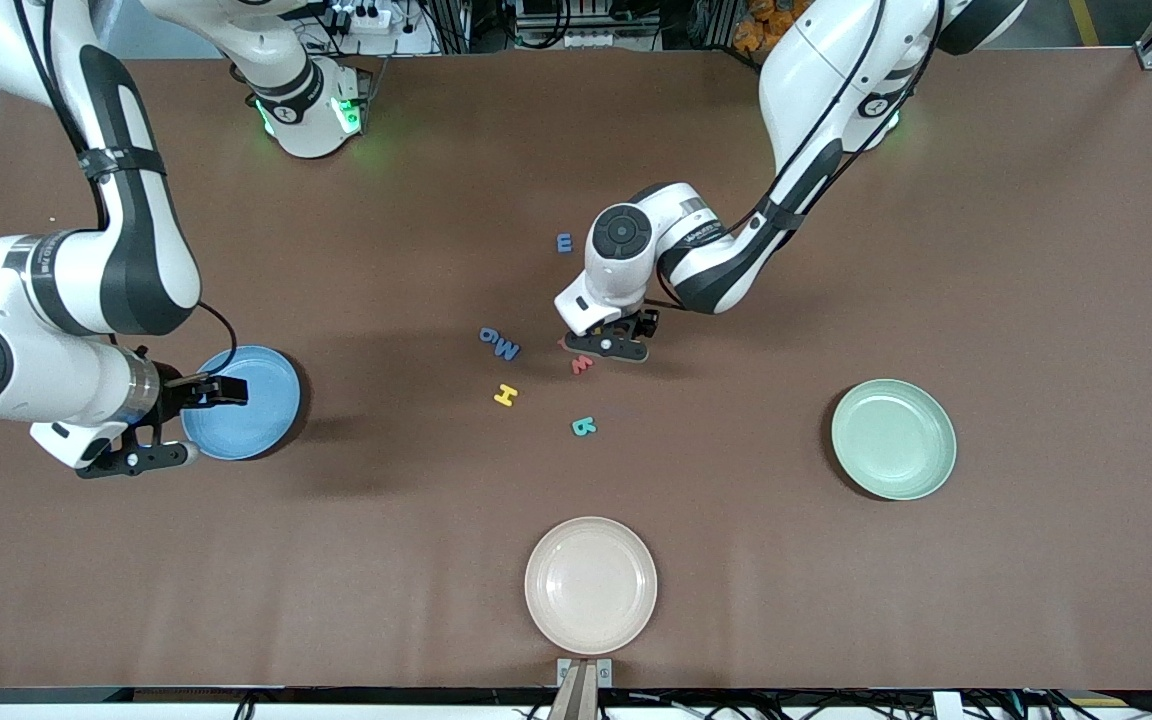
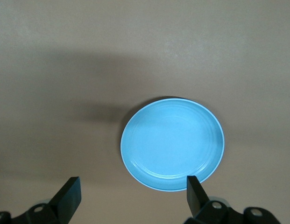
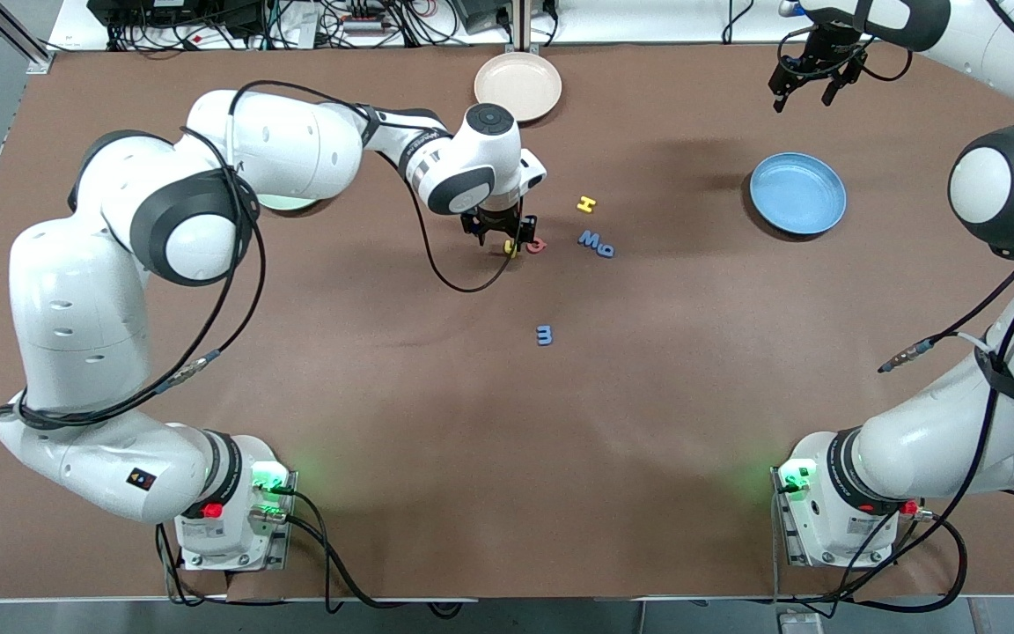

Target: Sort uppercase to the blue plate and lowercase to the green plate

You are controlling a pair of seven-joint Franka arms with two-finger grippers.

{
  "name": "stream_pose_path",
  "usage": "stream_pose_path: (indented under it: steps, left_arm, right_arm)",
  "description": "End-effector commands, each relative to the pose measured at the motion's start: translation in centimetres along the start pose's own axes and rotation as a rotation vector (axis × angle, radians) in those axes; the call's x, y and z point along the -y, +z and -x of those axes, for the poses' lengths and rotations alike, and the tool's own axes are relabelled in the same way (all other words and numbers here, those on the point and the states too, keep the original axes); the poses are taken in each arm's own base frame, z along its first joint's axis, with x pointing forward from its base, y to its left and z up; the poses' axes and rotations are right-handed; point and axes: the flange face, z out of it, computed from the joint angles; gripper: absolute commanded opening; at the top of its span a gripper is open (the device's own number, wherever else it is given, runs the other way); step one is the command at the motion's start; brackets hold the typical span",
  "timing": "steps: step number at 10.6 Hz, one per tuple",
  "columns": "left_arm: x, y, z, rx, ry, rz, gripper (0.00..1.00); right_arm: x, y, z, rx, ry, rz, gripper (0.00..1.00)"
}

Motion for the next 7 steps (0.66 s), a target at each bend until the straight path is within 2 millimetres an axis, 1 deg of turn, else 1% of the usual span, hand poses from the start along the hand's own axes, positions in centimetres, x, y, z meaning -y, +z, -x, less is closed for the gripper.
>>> stream_pose_path:
  steps: [1, 2, 4, 5, 7]
  left_arm:
    - [-0.84, 0.62, -0.76, -0.028, -0.009, -0.005, 0.79]
    - [-1.26, 0.58, -0.75, -0.031, -0.009, -0.002, 0.77]
    - [-1.08, 1.14, -0.75, -0.03, -0.01, -0.014, 0.75]
    - [-1.08, 1.15, -0.75, -0.03, -0.009, -0.014, 0.72]
    - [-1.06, 1.48, -0.72, -0.023, -0.014, -0.013, 0.71]
  right_arm:
    - [-0.17, -0.16, -0.26, -0.007, 0.02, -0.016, 1.0]
    - [-0.17, -0.06, -0.28, -0.005, 0.02, -0.016, 1.0]
    - [-0.17, -0.06, -0.28, -0.005, 0.02, -0.016, 1.0]
    - [-0.17, -0.06, -0.28, -0.005, 0.02, -0.016, 1.0]
    - [-0.07, -0.07, -0.31, -0.007, 0.019, -0.015, 1.0]
